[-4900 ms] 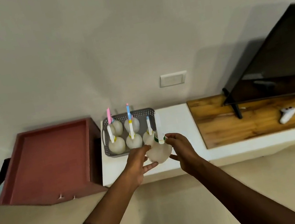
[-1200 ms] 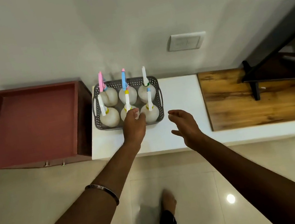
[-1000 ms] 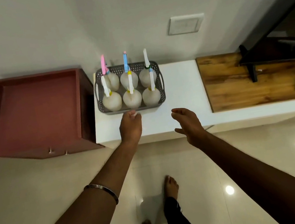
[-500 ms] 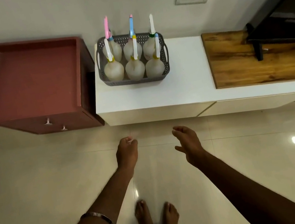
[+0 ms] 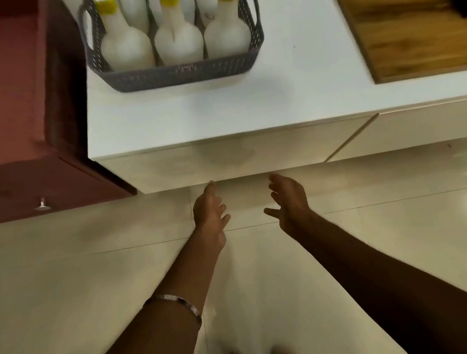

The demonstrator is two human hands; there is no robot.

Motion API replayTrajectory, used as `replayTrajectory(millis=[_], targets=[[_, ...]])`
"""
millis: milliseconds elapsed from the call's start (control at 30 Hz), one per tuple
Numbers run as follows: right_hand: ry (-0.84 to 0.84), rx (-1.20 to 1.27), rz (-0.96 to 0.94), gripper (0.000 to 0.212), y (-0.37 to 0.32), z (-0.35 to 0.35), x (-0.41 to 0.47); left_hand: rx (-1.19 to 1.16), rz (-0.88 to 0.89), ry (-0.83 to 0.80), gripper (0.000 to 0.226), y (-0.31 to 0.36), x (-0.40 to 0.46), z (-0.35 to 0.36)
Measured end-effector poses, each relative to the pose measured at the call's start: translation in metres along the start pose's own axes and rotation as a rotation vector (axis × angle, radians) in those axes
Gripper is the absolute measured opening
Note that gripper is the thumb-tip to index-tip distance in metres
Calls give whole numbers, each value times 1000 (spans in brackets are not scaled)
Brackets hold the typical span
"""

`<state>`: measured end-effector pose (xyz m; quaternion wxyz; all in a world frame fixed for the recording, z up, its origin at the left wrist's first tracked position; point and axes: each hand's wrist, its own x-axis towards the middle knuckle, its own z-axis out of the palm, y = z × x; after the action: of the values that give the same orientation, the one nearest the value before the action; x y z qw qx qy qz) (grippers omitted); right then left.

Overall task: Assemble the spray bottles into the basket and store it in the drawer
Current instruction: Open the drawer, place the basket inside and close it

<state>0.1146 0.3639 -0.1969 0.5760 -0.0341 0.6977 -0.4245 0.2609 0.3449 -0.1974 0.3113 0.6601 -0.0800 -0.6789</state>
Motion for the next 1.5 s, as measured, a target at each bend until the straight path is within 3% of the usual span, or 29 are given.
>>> replayTrajectory(millis=[100, 300, 500, 800, 1100, 1500], targets=[[-21, 160, 27, 61, 25, 3, 55, -171, -45, -24, 69, -15, 48, 6], [6, 464, 88, 78, 63, 18, 140, -546, -61, -38, 97, -35, 137, 10], [-53, 671, 69, 90, 78, 37, 197, -726, -10, -96, 103, -40, 197, 12], [-202, 794, 2, 96, 79, 42, 224, -768, 65, -224, 117, -38, 220, 9], [-198, 787, 11, 95, 85, 37, 213, -724, 79, -226, 115, -49, 213, 3], [-149, 839, 57, 90, 140, -4, 171, -780, 59, -185, 116, -114, 168, -23]])
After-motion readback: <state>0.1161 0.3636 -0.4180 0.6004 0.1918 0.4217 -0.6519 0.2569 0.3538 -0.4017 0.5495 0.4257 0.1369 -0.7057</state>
